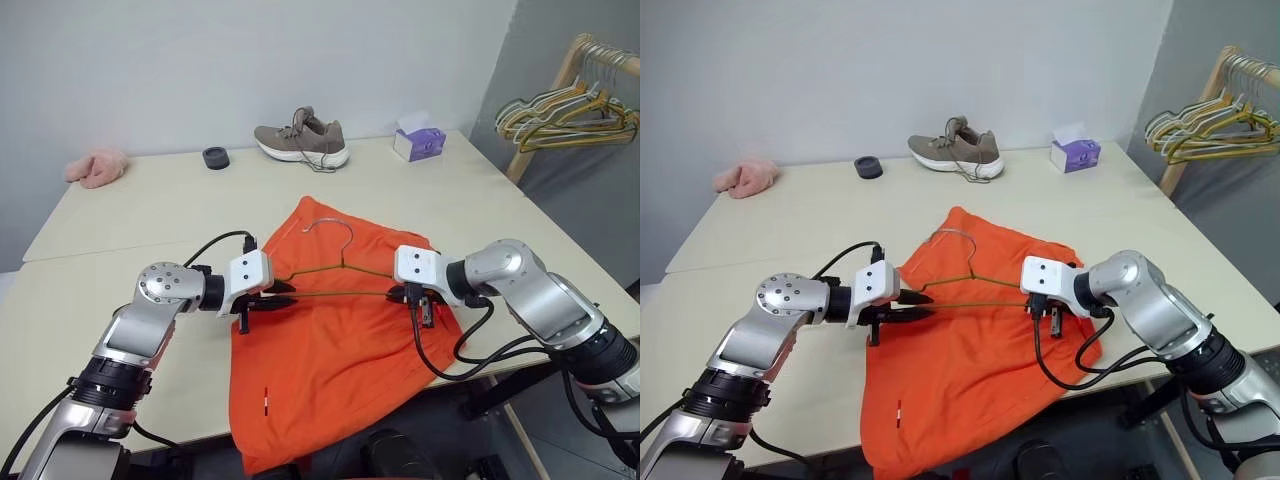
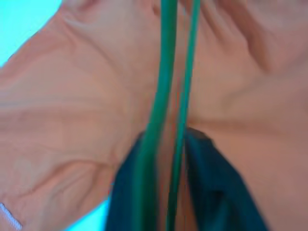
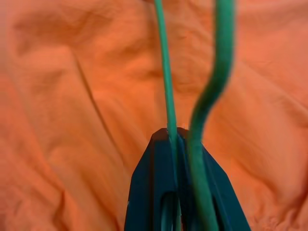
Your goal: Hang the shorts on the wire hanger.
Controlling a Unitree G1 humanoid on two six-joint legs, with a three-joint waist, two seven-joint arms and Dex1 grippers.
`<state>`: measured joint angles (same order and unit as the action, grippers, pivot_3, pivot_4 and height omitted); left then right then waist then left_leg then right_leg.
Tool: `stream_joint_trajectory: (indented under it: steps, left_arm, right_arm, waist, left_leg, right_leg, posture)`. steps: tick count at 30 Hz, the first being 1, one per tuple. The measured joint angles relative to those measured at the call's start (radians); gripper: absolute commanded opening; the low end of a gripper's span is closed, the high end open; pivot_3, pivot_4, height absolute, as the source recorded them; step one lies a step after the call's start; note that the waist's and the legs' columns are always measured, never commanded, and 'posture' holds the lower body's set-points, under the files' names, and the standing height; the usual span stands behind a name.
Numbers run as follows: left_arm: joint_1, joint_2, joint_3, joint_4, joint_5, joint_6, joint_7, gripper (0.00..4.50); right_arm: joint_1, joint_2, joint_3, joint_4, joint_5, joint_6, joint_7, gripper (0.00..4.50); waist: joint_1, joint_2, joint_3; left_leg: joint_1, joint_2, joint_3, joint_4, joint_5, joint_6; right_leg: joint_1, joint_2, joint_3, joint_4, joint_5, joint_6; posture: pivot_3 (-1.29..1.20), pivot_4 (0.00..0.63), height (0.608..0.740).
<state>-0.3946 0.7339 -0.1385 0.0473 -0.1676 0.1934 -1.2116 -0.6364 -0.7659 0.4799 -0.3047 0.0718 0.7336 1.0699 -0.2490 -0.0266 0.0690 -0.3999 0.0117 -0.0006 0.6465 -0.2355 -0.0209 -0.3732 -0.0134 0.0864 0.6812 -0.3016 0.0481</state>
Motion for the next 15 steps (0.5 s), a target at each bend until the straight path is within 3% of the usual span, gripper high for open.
stream_joint_trajectory:
  steps: [2, 7, 15]
  left_arm:
    - [-0.001, -0.003, 0.005, -0.002, -0.022, 0.018, 0.001, 2.54]
    - [-0.022, -0.037, 0.094, 0.003, -0.134, 0.148, 0.048, 2.54]
    - [-0.093, -0.03, 0.172, 0.058, -0.184, 0.227, 0.089, 2.54]
  right_arm:
    - [0.002, -0.004, -0.015, -0.01, 0.003, 0.007, -0.001, 0.0]
    - [0.09, -0.06, -0.157, -0.071, 0.091, 0.126, -0.003, 0.0]
    - [0.328, -0.152, -0.427, -0.112, 0.18, 0.257, -0.069, 0.0]
  waist:
    - [-0.002, 0.0, 0.0]
    - [0.0, -0.001, 0.0]
    - [-0.002, -0.001, -0.001]
  left_leg:
    - [0.0, 0.0, 0.0, 0.0, 0.0, 0.0]
    - [0.0, 0.0, 0.0, 0.0, 0.0, 0.0]
    - [0.0, -0.001, 0.001, 0.0, 0.0, 0.0]
  right_leg:
    - [0.0, 0.0, 0.0, 0.0, 0.0, 0.0]
    - [0.0, 0.0, 0.0, 0.0, 0.0, 0.0]
    - [0.001, 0.004, 0.001, 0.0, -0.002, 0.004]
  posture:
    - [-0.23, 0.019, 0.74]
    - [-0.24, 0.019, 0.74]
    - [-0.28, 0.024, 0.74]
